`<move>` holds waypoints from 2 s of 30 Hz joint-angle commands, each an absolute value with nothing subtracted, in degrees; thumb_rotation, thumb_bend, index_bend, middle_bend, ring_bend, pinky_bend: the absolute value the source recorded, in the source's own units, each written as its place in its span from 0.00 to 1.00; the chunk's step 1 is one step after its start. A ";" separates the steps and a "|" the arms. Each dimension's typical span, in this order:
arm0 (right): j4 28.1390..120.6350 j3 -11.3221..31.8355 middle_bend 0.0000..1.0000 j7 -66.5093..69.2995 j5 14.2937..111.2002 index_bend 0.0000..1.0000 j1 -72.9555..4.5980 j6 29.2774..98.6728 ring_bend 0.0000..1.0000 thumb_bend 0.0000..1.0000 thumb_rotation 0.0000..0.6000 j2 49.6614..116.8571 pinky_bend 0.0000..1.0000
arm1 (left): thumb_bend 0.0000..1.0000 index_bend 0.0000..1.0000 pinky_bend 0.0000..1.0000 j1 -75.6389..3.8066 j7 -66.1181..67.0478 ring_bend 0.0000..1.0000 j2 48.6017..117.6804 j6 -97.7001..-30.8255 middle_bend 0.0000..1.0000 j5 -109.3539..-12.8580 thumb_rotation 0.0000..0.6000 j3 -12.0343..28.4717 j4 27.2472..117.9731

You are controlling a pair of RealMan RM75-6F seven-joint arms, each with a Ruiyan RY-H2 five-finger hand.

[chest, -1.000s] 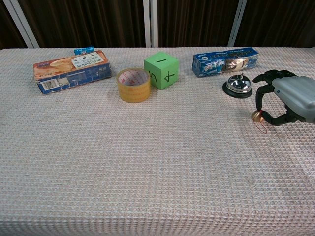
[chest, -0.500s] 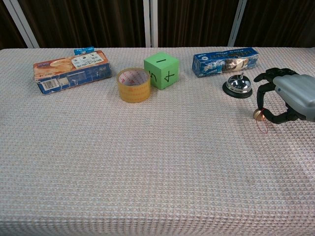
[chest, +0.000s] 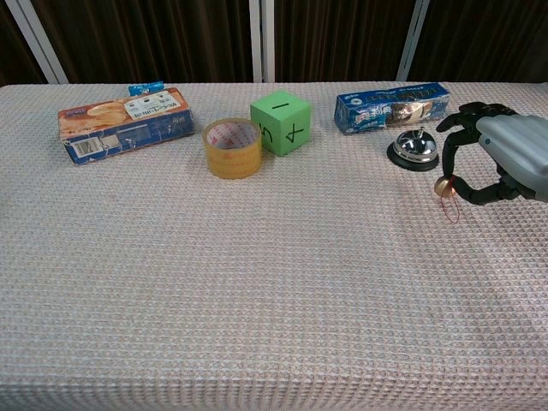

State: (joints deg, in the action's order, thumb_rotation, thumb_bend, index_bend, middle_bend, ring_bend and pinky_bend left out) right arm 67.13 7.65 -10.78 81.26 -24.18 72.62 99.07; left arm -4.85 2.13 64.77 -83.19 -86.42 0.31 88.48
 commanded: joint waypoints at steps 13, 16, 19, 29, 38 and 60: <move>66.49 7.06 0.18 -16.30 84.52 0.88 -24.41 75.42 0.00 0.44 1.00 97.58 0.00 | 0.25 0.09 0.19 -4.80 1.89 0.01 64.80 -83.06 0.04 -86.28 1.00 0.26 88.31; 66.58 6.70 0.18 -15.18 84.14 0.89 -24.09 74.99 0.00 0.44 1.00 97.91 0.00 | 0.25 0.09 0.19 -4.83 2.00 0.01 64.77 -83.02 0.04 -86.38 1.00 0.20 88.17; 67.28 6.81 0.18 -15.45 83.57 0.89 -24.17 74.24 0.00 0.44 1.00 97.52 0.00 | 0.25 0.09 0.19 -4.89 1.83 0.01 64.79 -82.90 0.04 -86.22 1.00 0.30 88.24; 66.54 6.29 0.18 -15.27 82.02 0.89 -24.13 71.77 0.00 0.44 1.00 98.10 0.00 | 0.25 0.09 0.19 -4.95 1.72 0.01 64.81 -82.79 0.04 -86.26 1.00 0.25 87.98; 64.61 5.78 0.18 -15.44 81.67 0.86 -24.06 70.87 0.00 0.44 1.00 99.00 0.00 | 0.25 0.09 0.19 -4.88 1.30 0.01 64.66 -83.01 0.04 -86.31 1.00 0.30 87.80; 68.01 4.45 0.02 -11.73 82.89 0.01 -23.93 69.38 0.00 0.18 1.00 95.16 0.00 | 0.25 0.09 0.19 -4.68 1.70 0.01 64.71 -83.54 0.04 -86.59 1.00 0.26 88.01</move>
